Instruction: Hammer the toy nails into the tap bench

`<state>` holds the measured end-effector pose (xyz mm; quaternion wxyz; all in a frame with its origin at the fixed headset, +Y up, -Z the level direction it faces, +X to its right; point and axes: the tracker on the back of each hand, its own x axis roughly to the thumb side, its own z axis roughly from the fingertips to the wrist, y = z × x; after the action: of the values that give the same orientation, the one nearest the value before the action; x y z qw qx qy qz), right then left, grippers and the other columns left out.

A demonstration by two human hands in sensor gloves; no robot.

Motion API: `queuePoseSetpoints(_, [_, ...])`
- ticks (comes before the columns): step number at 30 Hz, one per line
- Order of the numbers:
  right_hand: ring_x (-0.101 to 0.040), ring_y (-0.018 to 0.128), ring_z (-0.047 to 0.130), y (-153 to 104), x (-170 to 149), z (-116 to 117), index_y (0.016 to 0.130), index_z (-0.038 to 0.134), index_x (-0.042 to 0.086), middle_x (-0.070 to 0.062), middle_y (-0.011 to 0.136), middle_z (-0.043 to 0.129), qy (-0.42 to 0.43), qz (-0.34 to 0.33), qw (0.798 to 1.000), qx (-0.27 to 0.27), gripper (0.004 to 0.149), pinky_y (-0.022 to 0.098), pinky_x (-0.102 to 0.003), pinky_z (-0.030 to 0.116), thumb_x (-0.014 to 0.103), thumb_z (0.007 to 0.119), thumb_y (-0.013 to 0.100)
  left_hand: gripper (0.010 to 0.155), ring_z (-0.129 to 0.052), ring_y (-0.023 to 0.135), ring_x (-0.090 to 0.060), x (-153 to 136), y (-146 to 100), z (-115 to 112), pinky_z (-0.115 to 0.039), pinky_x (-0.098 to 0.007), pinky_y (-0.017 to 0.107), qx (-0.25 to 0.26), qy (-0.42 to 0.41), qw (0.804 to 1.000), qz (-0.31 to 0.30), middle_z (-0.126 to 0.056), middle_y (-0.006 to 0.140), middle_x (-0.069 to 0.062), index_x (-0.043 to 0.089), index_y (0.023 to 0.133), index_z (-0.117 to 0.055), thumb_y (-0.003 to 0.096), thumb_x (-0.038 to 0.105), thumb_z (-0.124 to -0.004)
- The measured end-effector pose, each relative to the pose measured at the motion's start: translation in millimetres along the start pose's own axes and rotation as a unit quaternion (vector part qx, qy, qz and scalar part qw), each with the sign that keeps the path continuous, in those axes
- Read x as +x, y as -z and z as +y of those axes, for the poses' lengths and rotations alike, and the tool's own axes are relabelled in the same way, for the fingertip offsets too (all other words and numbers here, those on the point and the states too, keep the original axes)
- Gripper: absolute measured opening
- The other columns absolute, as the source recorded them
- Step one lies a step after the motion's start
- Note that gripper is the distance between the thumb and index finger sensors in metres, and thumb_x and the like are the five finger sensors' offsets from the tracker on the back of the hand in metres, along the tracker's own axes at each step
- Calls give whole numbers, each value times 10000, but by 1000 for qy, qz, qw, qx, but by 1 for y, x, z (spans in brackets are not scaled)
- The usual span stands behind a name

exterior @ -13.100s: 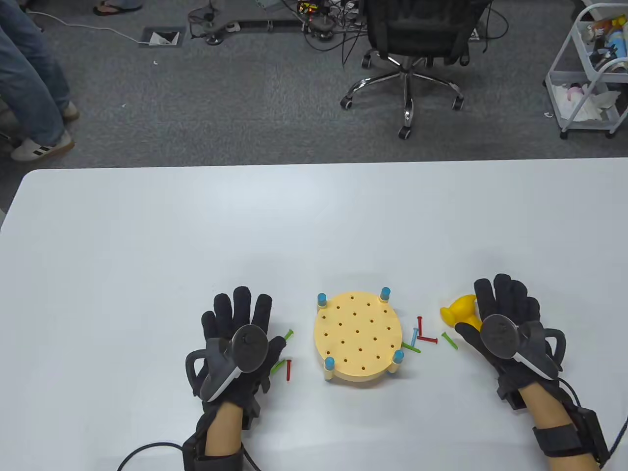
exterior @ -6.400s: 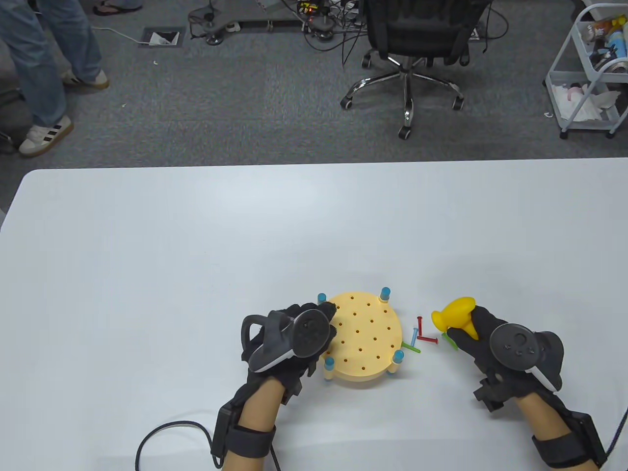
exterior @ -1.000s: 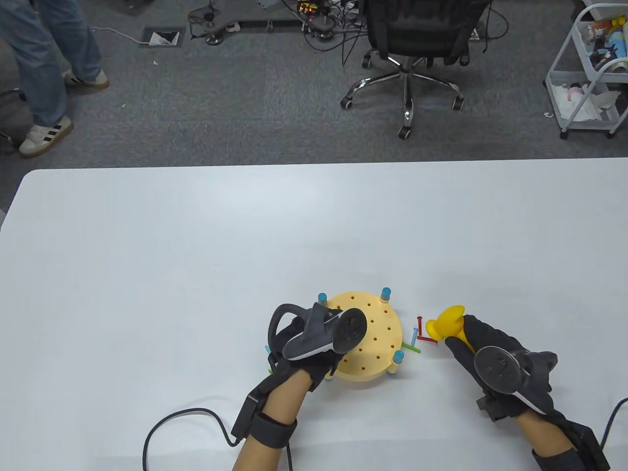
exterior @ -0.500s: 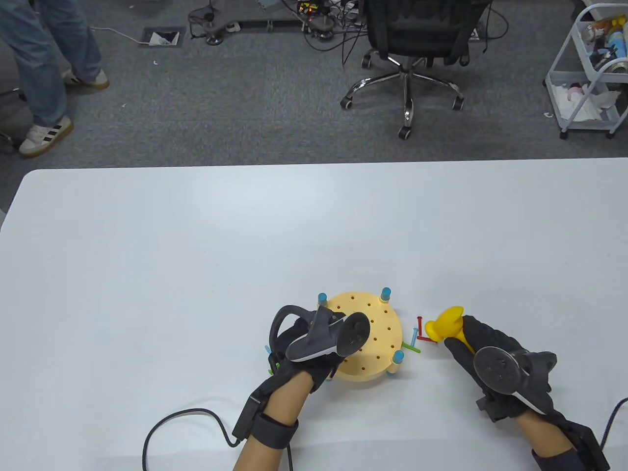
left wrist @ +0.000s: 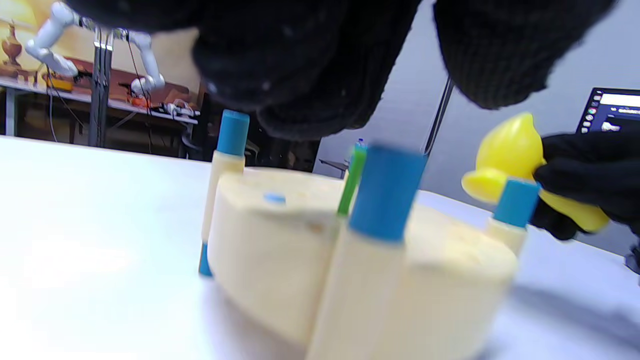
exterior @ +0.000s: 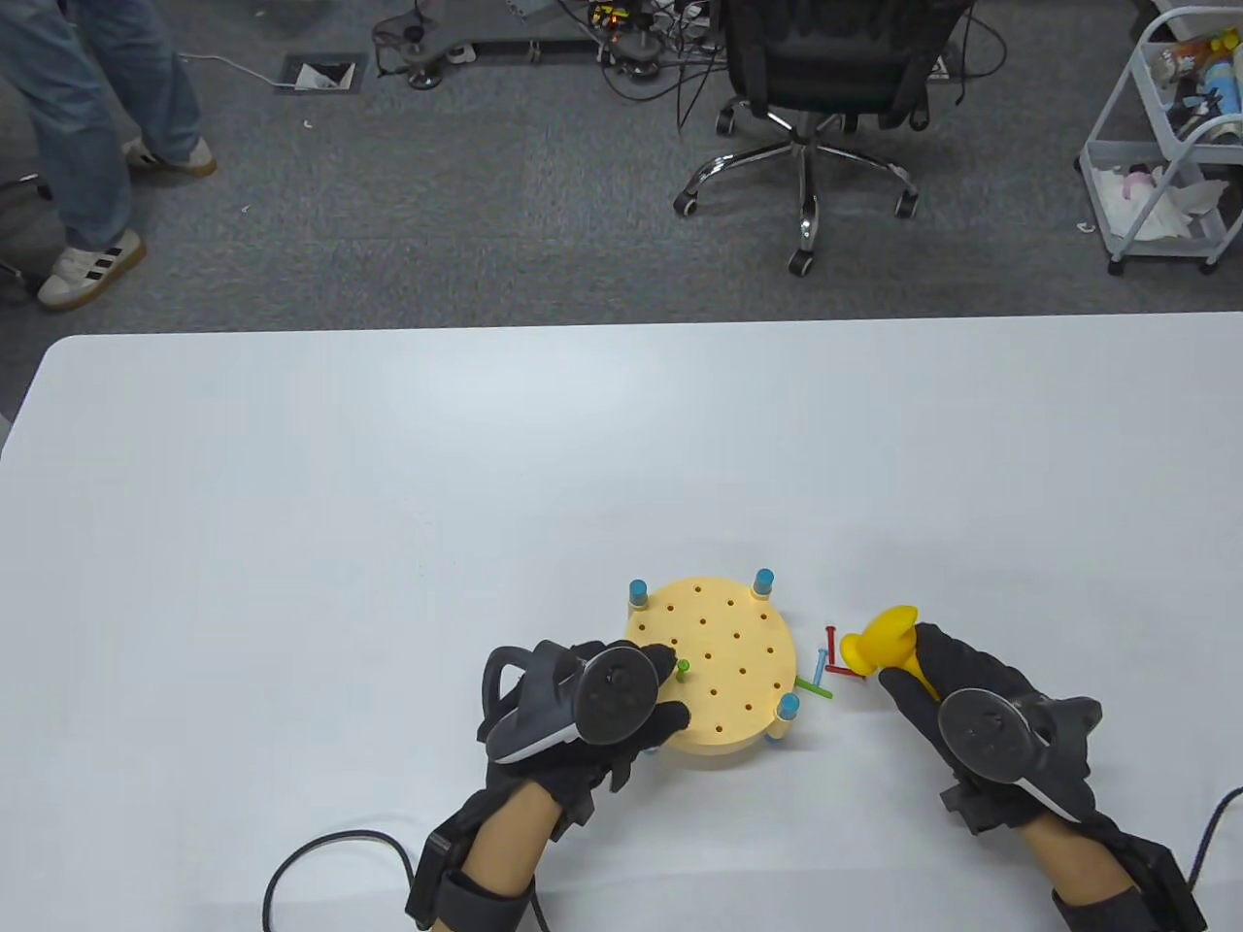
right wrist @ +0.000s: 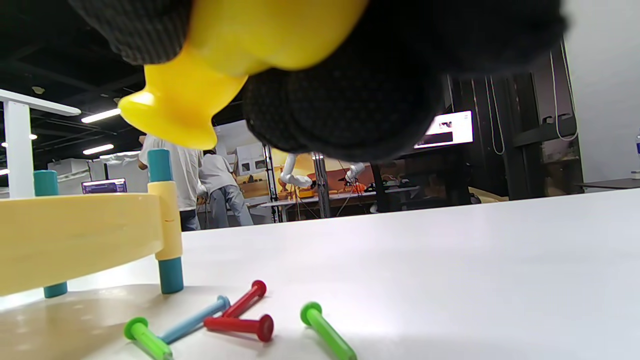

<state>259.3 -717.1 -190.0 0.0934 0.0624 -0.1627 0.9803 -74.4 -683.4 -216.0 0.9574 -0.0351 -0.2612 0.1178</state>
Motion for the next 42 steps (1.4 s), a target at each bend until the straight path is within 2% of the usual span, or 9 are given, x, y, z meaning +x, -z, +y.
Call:
queuePoseSetpoints(6, [-188, 346, 997, -4, 22, -10, 907, 733, 119, -19, 621, 950, -2, -46, 998, -37, 670, 278, -299, 849, 564, 614, 420, 556, -908, 256, -99, -3, -5, -18, -805, -322, 218, 6, 7, 1000, -5, -989, 492, -63, 204, 837, -823, 345, 461, -863])
queuePoseSetpoints(13, [-208, 412, 989, 8, 101, -25, 946, 703, 129, -34, 681, 929, -63, -158, 985, -5, 664, 332, -323, 845, 544, 620, 434, 552, -929, 250, -113, -10, -5, -31, -813, -327, 208, 15, -29, 999, -14, -1003, 499, -78, 185, 824, -827, 338, 441, -876])
queuePoseSetpoints(20, [-198, 359, 994, 27, 164, -17, 926, 730, 104, -34, 638, 947, -125, -128, 984, 0, 664, 294, -315, 848, 538, 627, 433, 559, -948, 230, -105, -14, -9, -39, -825, -314, 179, 40, -53, 998, -19, -1014, 486, -106, 156, 814, -824, 331, 429, -884])
queuePoseSetpoints(24, [-209, 304, 972, 25, 180, 11, 911, 758, 87, -36, 595, 962, -222, -141, 963, 63, 665, 252, -305, 837, 532, 638, 432, 564, -960, 237, -104, -16, -11, -43, -831, -305, 171, 56, -62, 996, -22, -1015, 486, -117, 151, 813, -819, 326, 429, -882])
queuePoseSetpoints(29, [-208, 301, 981, 25, 187, -6, 904, 774, 90, -37, 586, 970, -180, -125, 975, -41, 663, 248, -311, 841, 532, 645, 427, 567, -963, 244, -110, -17, -11, -44, -829, -308, 169, 57, -71, 996, -23, -1012, 487, -128, 143, 816, -814, 327, 422, -885])
queuePoseSetpoints(32, [-189, 306, 990, 32, 192, 16, 923, 752, 109, -9, 593, 969, -252, -154, 950, 98, 670, 257, -290, 856, 544, 629, 428, 567, -965, 245, -110, -18, -12, -45, -830, -307, 169, 58, -73, 995, -22, -1013, 487, -127, 145, 816, -815, 326, 421, -886])
queuePoseSetpoints(36, [-204, 297, 984, 35, 192, -3, 907, 783, 118, -22, 572, 978, -209, -126, 970, -13, 664, 253, -306, 845, 545, 657, 415, 561, -966, 250, -113, -18, -11, -44, -829, -309, 172, 54, -72, 996, -23, -1012, 490, -131, 143, 819, -812, 334, 417, -884])
queuePoseSetpoints(38, [-231, 292, 983, 34, 195, 13, 907, 797, 95, -48, 567, 986, -244, -150, 955, 80, 667, 249, -326, 841, 531, 684, 414, 567, -966, 250, -114, -18, -11, -45, -829, -309, 173, 55, -72, 996, -23, -1012, 490, -129, 143, 818, -813, 327, 418, -885])
queuePoseSetpoints(42, [-177, 315, 989, 32, 187, 2, 915, 761, 132, 3, 587, 968, -229, -129, 965, -11, 665, 270, -292, 854, 556, 623, 422, 566, -963, 267, -112, -18, -11, -45, -827, -307, 186, 46, -70, 996, -21, -1003, 508, -127, 153, 831, -796, 339, 423, -870])
